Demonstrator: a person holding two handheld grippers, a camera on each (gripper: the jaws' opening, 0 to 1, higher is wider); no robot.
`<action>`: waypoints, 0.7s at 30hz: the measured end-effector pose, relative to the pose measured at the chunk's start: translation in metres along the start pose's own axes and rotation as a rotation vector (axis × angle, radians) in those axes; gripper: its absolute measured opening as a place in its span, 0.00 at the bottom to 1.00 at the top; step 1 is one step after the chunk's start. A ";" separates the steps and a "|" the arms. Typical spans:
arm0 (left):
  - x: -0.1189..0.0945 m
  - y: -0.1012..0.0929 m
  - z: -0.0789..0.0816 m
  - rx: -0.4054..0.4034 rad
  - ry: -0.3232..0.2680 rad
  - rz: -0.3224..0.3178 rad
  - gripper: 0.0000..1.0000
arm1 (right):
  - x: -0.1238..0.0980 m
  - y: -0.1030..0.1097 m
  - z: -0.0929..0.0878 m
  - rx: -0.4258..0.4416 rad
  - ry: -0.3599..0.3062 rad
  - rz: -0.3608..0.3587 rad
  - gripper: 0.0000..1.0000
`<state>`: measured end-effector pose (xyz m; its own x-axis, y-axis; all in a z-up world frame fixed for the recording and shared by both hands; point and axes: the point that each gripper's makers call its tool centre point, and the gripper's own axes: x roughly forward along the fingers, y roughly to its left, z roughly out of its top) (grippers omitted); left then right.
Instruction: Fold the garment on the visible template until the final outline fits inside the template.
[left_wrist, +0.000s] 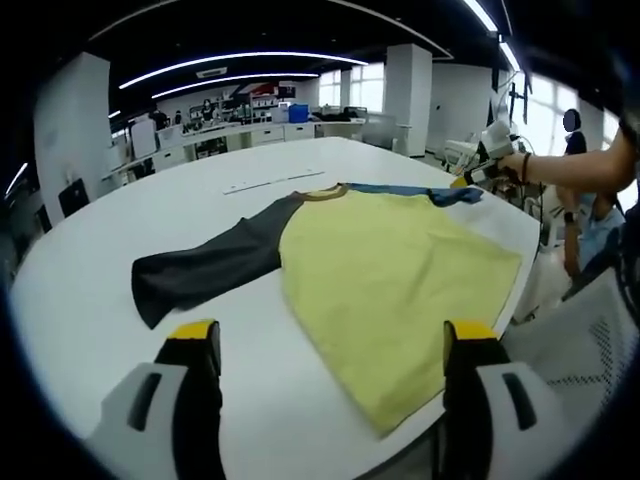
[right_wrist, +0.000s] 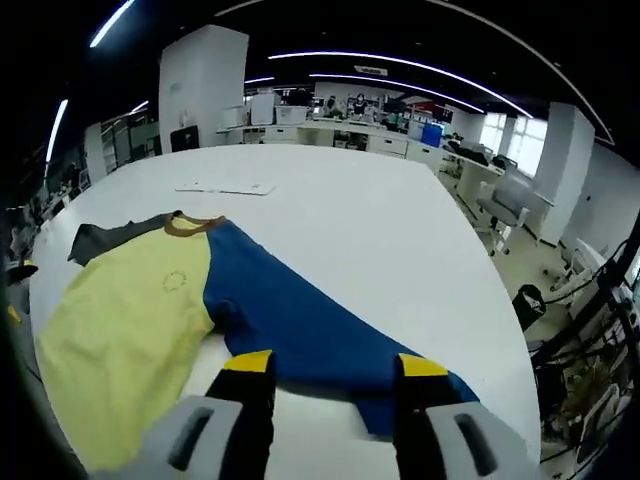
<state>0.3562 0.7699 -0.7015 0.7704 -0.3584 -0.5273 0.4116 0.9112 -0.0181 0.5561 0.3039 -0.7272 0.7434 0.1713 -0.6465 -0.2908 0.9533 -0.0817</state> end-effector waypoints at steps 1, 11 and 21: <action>0.000 0.000 0.000 -0.001 -0.001 0.000 0.90 | -0.001 -0.003 -0.002 0.002 0.001 -0.008 0.48; 0.003 0.001 -0.003 0.000 -0.001 -0.006 0.89 | -0.015 -0.032 -0.027 0.103 0.051 -0.077 0.51; 0.000 0.000 -0.001 -0.041 -0.011 0.016 0.84 | -0.020 -0.053 -0.048 0.301 0.102 -0.190 0.49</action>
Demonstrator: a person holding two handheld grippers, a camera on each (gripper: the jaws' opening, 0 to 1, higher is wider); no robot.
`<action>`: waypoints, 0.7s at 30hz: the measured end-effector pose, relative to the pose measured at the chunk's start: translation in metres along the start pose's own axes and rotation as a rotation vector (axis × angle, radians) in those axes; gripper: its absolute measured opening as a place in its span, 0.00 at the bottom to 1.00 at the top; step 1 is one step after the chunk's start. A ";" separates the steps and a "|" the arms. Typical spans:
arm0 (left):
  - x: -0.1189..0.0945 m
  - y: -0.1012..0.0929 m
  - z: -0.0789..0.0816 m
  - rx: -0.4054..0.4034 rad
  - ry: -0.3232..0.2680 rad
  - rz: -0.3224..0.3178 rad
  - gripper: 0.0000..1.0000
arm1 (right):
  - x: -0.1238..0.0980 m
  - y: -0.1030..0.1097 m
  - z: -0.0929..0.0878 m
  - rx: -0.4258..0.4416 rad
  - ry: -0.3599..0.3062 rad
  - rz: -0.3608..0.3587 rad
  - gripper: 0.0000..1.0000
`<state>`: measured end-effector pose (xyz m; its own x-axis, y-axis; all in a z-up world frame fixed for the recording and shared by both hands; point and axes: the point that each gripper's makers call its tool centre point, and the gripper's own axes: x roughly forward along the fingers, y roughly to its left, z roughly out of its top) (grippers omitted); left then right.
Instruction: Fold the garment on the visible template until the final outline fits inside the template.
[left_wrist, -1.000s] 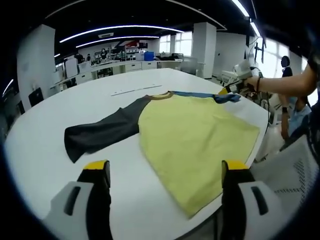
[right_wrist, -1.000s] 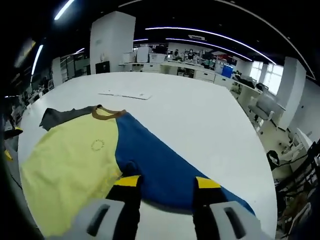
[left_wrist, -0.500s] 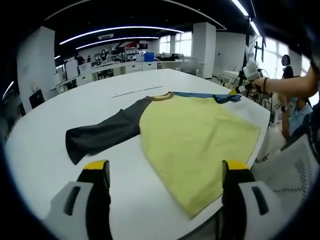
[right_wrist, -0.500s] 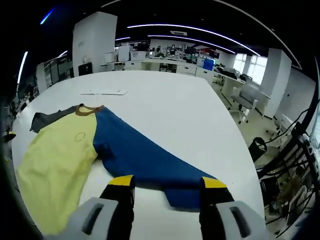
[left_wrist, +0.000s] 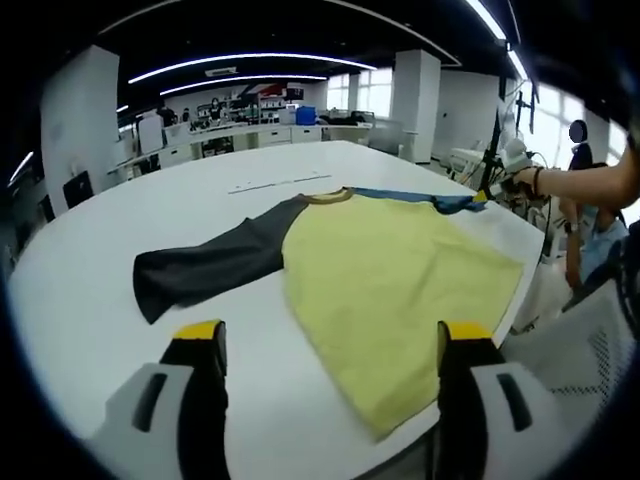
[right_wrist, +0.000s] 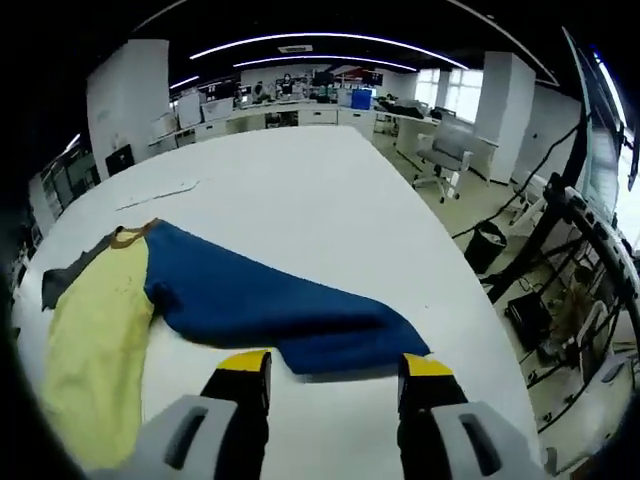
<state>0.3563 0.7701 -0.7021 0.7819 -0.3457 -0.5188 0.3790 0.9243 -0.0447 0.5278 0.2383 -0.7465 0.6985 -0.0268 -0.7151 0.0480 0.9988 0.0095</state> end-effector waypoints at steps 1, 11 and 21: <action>-0.001 -0.001 0.000 -0.004 0.001 0.002 0.83 | 0.001 -0.001 -0.001 0.022 0.005 -0.004 0.49; -0.004 -0.005 0.003 -0.024 -0.004 0.014 0.79 | 0.014 -0.007 -0.006 0.134 0.043 -0.083 0.37; -0.008 0.001 0.006 -0.028 -0.004 0.034 0.78 | 0.019 0.007 -0.016 0.160 0.070 -0.134 0.23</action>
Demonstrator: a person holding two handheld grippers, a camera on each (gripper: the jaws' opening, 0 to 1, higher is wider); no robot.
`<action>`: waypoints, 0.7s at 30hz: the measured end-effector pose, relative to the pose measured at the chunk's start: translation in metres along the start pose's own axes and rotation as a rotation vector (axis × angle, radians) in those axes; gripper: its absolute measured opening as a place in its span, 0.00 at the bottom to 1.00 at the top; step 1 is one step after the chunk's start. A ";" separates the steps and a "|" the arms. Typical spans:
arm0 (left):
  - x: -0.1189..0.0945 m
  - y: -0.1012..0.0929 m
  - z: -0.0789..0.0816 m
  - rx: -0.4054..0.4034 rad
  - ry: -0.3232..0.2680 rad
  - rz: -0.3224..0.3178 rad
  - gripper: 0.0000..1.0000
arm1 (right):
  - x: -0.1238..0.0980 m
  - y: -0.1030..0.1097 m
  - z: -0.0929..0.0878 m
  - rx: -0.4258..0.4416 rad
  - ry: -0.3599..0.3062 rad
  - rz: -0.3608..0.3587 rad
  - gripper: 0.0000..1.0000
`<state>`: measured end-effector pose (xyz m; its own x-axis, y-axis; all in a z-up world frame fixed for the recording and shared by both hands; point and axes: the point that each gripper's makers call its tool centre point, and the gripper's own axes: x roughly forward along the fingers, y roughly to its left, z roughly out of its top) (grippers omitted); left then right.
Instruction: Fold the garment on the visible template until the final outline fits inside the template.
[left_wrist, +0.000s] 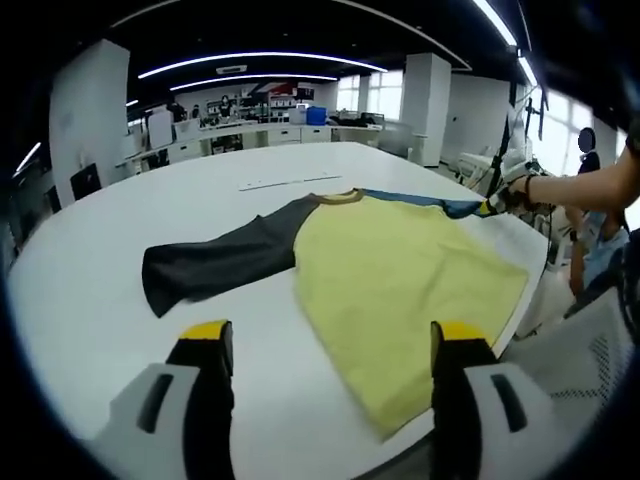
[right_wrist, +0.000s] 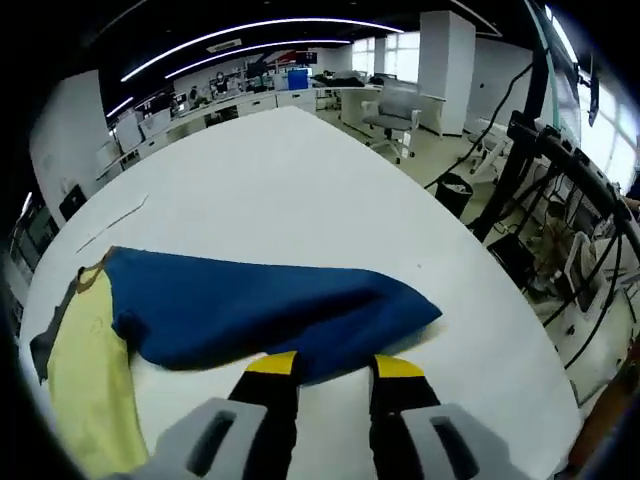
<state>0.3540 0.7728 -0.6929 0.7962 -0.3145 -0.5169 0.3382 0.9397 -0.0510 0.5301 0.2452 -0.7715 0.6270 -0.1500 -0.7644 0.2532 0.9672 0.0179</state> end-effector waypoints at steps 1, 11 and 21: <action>0.000 0.000 0.000 0.002 0.002 0.003 0.78 | -0.002 0.003 -0.001 -0.001 -0.004 0.001 0.22; 0.000 0.002 0.005 0.021 0.005 -0.001 0.77 | -0.009 0.013 0.001 -0.079 -0.041 0.054 0.00; 0.001 -0.001 0.010 0.002 -0.024 -0.008 0.76 | -0.014 -0.018 0.014 -0.117 -0.044 0.062 0.00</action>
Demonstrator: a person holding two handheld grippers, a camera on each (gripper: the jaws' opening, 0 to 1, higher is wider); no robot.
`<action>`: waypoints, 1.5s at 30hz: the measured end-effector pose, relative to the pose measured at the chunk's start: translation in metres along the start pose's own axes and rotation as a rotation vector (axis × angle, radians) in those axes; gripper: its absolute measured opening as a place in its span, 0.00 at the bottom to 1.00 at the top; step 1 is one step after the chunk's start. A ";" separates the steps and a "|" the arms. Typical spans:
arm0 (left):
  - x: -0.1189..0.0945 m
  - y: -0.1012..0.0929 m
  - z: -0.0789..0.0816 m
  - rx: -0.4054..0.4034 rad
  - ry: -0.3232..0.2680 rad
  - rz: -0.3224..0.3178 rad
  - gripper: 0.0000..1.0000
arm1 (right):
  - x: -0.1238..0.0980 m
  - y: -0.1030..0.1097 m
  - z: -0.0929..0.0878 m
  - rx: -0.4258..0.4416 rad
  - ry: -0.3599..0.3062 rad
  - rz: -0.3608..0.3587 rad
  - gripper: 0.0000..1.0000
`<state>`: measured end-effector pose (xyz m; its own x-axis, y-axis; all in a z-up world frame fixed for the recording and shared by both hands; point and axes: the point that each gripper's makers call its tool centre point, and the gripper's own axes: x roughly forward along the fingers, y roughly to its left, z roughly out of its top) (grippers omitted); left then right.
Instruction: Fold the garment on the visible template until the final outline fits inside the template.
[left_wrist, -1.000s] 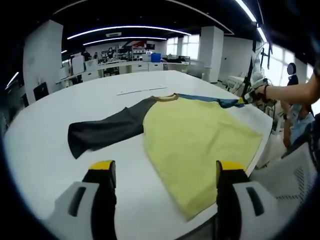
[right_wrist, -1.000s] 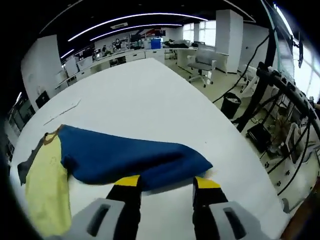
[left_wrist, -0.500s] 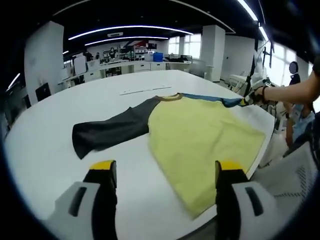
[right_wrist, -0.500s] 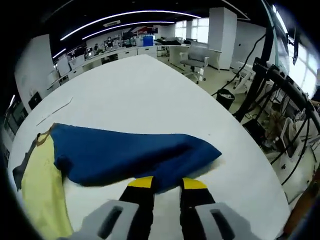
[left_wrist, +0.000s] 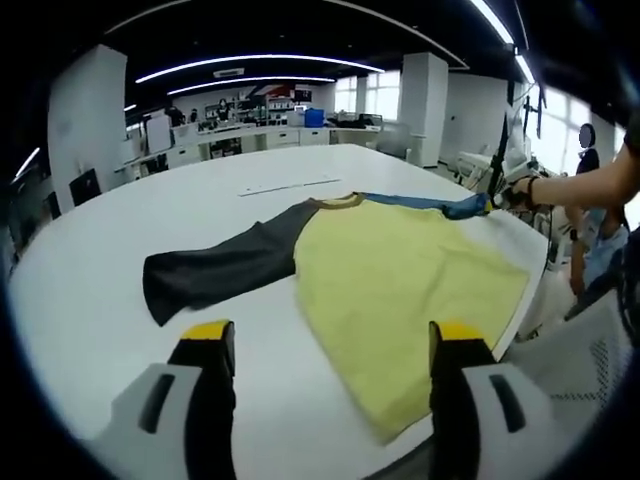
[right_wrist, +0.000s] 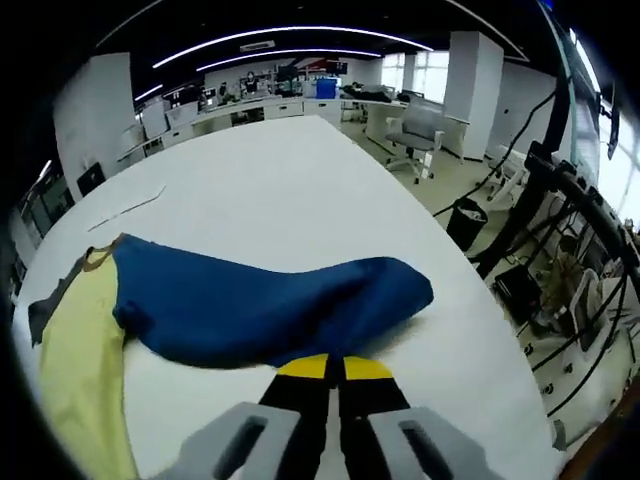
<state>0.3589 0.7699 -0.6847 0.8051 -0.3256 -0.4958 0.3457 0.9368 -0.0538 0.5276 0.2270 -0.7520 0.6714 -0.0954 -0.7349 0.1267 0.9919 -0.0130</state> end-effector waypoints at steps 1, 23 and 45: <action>0.000 0.000 -0.001 0.001 0.001 0.001 0.76 | -0.001 -0.003 0.000 -0.002 0.001 -0.002 0.00; 0.002 -0.004 -0.003 0.019 0.012 -0.017 0.76 | -0.014 -0.023 -0.004 -0.001 0.062 0.010 0.19; -0.003 -0.003 -0.005 0.015 0.017 -0.001 0.76 | 0.001 -0.015 -0.007 0.011 0.064 0.058 0.05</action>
<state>0.3530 0.7685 -0.6871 0.7963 -0.3242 -0.5107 0.3538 0.9344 -0.0414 0.5214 0.2123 -0.7573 0.6301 -0.0318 -0.7758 0.0975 0.9945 0.0384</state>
